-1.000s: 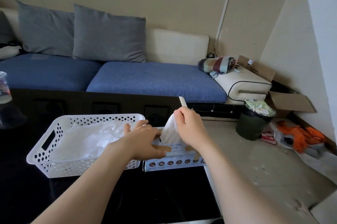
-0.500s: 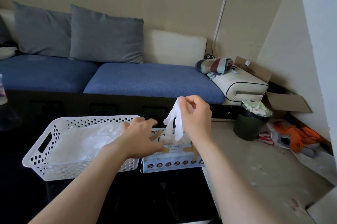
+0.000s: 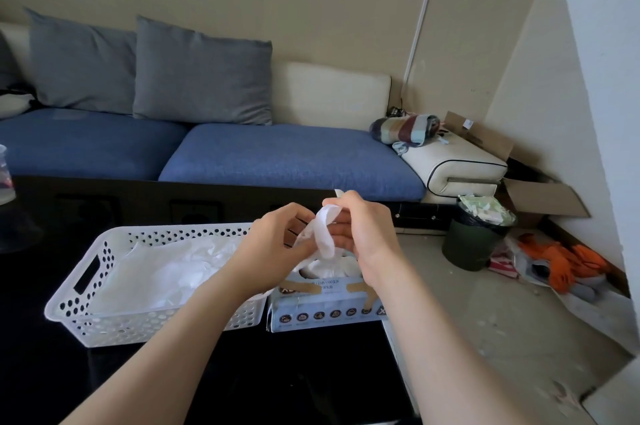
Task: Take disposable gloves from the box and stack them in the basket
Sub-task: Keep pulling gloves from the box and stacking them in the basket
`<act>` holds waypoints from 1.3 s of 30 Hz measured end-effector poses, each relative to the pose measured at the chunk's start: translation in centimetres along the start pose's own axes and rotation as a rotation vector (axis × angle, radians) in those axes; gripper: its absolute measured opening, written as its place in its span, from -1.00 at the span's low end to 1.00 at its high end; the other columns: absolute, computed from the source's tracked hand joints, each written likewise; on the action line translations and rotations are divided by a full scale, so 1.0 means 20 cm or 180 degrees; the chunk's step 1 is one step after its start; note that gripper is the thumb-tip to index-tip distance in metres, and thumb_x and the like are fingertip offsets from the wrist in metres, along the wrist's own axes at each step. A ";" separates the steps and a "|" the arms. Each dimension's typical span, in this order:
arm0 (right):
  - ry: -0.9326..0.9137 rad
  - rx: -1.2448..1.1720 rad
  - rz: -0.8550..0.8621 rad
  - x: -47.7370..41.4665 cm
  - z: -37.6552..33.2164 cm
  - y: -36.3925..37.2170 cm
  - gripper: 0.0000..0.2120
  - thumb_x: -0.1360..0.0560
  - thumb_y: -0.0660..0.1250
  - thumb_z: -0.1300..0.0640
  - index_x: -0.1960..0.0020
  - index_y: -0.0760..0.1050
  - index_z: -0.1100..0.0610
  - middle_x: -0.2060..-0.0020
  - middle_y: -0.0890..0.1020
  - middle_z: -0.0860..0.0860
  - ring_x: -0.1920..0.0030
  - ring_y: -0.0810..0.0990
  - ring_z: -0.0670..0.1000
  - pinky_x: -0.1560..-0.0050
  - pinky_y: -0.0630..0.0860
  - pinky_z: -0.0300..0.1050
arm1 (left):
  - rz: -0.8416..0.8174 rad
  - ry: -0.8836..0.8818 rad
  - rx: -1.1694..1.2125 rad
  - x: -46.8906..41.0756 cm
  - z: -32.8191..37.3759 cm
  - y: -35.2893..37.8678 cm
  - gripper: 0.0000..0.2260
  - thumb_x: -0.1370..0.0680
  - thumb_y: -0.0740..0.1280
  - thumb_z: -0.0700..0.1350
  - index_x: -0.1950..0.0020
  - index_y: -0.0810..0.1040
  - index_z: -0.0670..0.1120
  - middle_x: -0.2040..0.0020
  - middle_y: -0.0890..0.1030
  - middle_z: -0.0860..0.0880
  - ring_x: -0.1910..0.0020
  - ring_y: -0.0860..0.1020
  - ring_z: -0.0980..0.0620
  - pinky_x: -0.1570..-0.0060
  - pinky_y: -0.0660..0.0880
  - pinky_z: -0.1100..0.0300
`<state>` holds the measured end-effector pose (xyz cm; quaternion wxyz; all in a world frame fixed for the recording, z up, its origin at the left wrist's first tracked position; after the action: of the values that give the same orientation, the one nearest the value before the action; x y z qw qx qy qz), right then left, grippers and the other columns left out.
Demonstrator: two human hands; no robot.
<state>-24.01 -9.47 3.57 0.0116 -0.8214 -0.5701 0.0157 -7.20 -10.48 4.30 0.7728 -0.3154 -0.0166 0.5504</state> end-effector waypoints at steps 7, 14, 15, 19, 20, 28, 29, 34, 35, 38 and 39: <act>-0.0102 0.0094 -0.0401 0.00 0.02 0.02 -0.67 -0.41 0.30 0.18 0.00 0.79 -0.03 -0.01 0.77 0.10 -0.09 0.72 0.15 -0.09 0.63 0.05 | -0.0007 -0.0462 0.0624 -0.01 -0.06 -0.04 -0.81 -0.68 0.32 -0.12 0.02 0.70 -0.11 0.14 0.71 -0.08 0.13 0.67 -0.15 0.03 0.67 -0.06; -0.0012 0.0596 -0.0847 0.01 0.05 0.10 -0.61 -0.33 0.55 -0.19 -0.02 0.73 0.05 -0.02 0.76 -0.03 -0.14 0.71 0.07 -0.24 0.64 0.08 | -0.0167 -0.0740 0.1210 -0.01 -0.10 -0.02 -0.55 -0.70 0.30 0.12 -0.03 0.65 -0.30 0.10 0.69 -0.24 0.17 0.60 -0.20 0.07 0.58 -0.02; 0.0001 0.0597 -0.0847 0.02 0.06 0.11 -0.56 -0.30 0.59 -0.24 -0.07 0.74 -0.02 -0.10 0.75 -0.03 -0.17 0.72 0.05 -0.27 0.64 0.11 | -0.0146 -0.0805 0.1191 0.00 -0.11 -0.03 -0.55 -0.69 0.30 0.14 0.00 0.68 -0.26 0.11 0.69 -0.25 0.17 0.61 -0.18 0.07 0.58 -0.03; 0.0026 0.0573 -0.0806 0.03 0.05 0.11 -0.39 -0.27 0.65 -0.32 -0.23 0.61 -0.10 -0.12 0.73 0.00 -0.16 0.73 0.04 -0.21 0.69 0.15 | 0.0126 -0.1092 0.1007 0.01 -0.15 -0.07 -0.51 -0.69 0.29 0.16 0.09 0.72 -0.23 0.19 0.70 -0.23 0.22 0.67 -0.18 0.11 0.67 -0.03; 0.0002 0.0601 -0.0870 0.04 0.04 0.11 -0.40 -0.29 0.66 -0.29 -0.23 0.59 -0.09 -0.10 0.74 0.00 -0.15 0.73 0.03 -0.19 0.70 0.11 | 0.0204 -0.1169 0.1024 0.01 -0.16 -0.08 -0.50 -0.69 0.30 0.16 0.09 0.71 -0.26 0.23 0.69 -0.22 0.24 0.68 -0.17 0.09 0.71 -0.07; -0.0279 0.0710 -0.0768 0.03 0.02 0.11 -0.93 -0.48 0.56 0.05 0.04 0.76 -0.01 -0.07 0.73 -0.01 -0.10 0.72 0.00 -0.15 0.67 -0.02 | 0.0502 -0.1619 0.0881 0.03 -0.24 -0.11 -0.51 -0.67 0.26 0.23 0.20 0.58 -0.16 0.36 0.57 -0.09 0.36 0.56 -0.02 0.23 0.60 0.10; -0.0239 0.0592 -0.0690 0.02 0.02 0.10 -0.91 -0.46 0.54 0.01 0.05 0.75 -0.02 -0.08 0.71 0.01 -0.12 0.71 0.06 -0.16 0.67 0.04 | 0.0482 -0.1686 0.0831 0.04 -0.25 -0.11 -0.50 -0.67 0.25 0.23 0.19 0.59 -0.17 0.33 0.60 -0.11 0.32 0.59 -0.05 0.17 0.63 0.06; -0.0236 -0.0024 -0.0295 -0.02 -0.02 0.05 -0.75 -0.35 0.51 -0.09 0.04 0.72 0.02 -0.19 0.71 0.11 -0.22 0.68 0.20 -0.26 0.60 0.22 | 0.0360 -0.1530 0.0689 0.05 -0.22 -0.11 -0.64 -0.63 0.39 0.06 0.04 0.65 -0.27 0.23 0.72 -0.10 0.29 0.72 -0.11 0.30 0.70 0.05; -0.0265 -0.0124 -0.0223 -0.01 -0.04 0.04 -0.80 -0.42 0.53 -0.06 0.03 0.73 0.03 -0.12 0.74 0.10 -0.18 0.69 0.18 -0.21 0.61 0.15 | 0.0396 -0.1423 0.0547 0.05 -0.21 -0.12 -0.71 -0.58 0.44 0.02 0.06 0.64 -0.23 0.26 0.70 -0.06 0.31 0.69 -0.08 0.30 0.69 0.04; -0.0383 -0.0214 -0.0172 0.00 -0.06 0.01 -0.91 -0.53 0.55 0.04 0.03 0.76 0.05 0.02 0.78 0.04 -0.11 0.74 0.13 -0.21 0.64 0.10 | 0.0563 -0.1030 0.0104 0.03 -0.16 -0.15 -0.90 -0.59 0.40 -0.05 0.07 0.64 -0.04 0.22 0.64 0.02 0.23 0.58 0.02 0.19 0.57 0.00; -0.0430 -0.0175 -0.0202 0.02 -0.08 0.01 -0.93 -0.53 0.55 0.06 0.04 0.77 0.05 0.03 0.78 0.03 -0.10 0.74 0.11 -0.24 0.65 0.09 | 0.0615 -0.0862 0.0183 0.02 -0.12 -0.15 -0.86 -0.64 0.32 -0.06 0.05 0.66 -0.01 0.16 0.66 0.03 0.14 0.60 0.02 0.12 0.55 0.05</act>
<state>-23.62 -9.20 5.09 -0.0490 -0.8000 -0.5955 0.0551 -3.56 -11.88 3.74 0.7157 -0.2162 -0.0745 0.6599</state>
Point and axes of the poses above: each hand's wrist, its own x-axis away from the middle knuckle, its own y-axis out of the palm, z = x × y, the point moved 9 cm from there along -x, towards the middle knuckle
